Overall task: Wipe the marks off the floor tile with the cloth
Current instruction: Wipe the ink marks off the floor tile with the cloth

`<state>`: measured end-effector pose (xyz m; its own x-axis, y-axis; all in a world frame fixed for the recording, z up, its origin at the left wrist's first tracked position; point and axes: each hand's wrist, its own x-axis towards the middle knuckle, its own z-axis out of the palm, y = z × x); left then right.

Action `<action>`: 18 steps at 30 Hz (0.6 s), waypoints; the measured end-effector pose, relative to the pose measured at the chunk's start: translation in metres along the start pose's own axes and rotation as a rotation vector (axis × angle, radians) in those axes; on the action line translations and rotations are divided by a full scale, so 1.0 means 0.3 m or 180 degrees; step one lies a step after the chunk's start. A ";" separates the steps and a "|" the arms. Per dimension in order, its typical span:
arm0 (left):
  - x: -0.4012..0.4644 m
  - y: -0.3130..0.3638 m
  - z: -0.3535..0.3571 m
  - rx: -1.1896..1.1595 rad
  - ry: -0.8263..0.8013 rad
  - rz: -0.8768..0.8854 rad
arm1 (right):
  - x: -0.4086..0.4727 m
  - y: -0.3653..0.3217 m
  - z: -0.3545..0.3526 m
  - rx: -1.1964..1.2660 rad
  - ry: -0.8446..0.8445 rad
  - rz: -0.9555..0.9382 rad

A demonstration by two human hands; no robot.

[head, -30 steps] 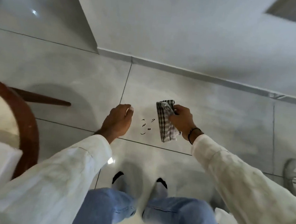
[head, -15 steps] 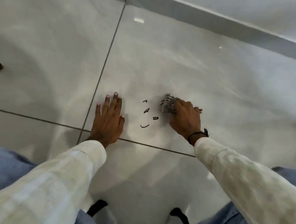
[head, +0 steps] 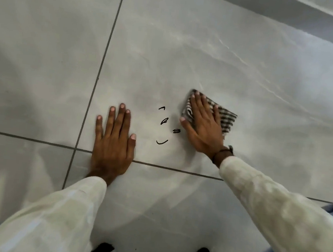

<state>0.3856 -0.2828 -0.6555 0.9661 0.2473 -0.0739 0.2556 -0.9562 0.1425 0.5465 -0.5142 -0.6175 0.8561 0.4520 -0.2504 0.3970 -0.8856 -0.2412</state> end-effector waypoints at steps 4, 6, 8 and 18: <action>-0.009 0.006 -0.007 -0.0019 0.0018 0.0001 | -0.114 -0.018 0.041 -0.0321 -0.0277 -0.0975; -0.003 0.005 -0.010 0.0012 0.0033 -0.0004 | -0.157 0.074 0.011 -0.0366 -0.0367 -0.1083; -0.002 0.006 -0.013 -0.0003 0.0043 -0.0029 | -0.117 0.119 -0.019 -0.0325 -0.0329 -0.0708; 0.001 0.008 -0.011 -0.0057 0.0106 -0.0016 | -0.262 0.084 0.033 -0.0567 -0.0590 -0.1271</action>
<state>0.3865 -0.2846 -0.6520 0.9654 0.2573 -0.0417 0.2606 -0.9521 0.1598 0.4861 -0.5710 -0.6132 0.5580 0.7579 -0.3379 0.7474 -0.6359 -0.1921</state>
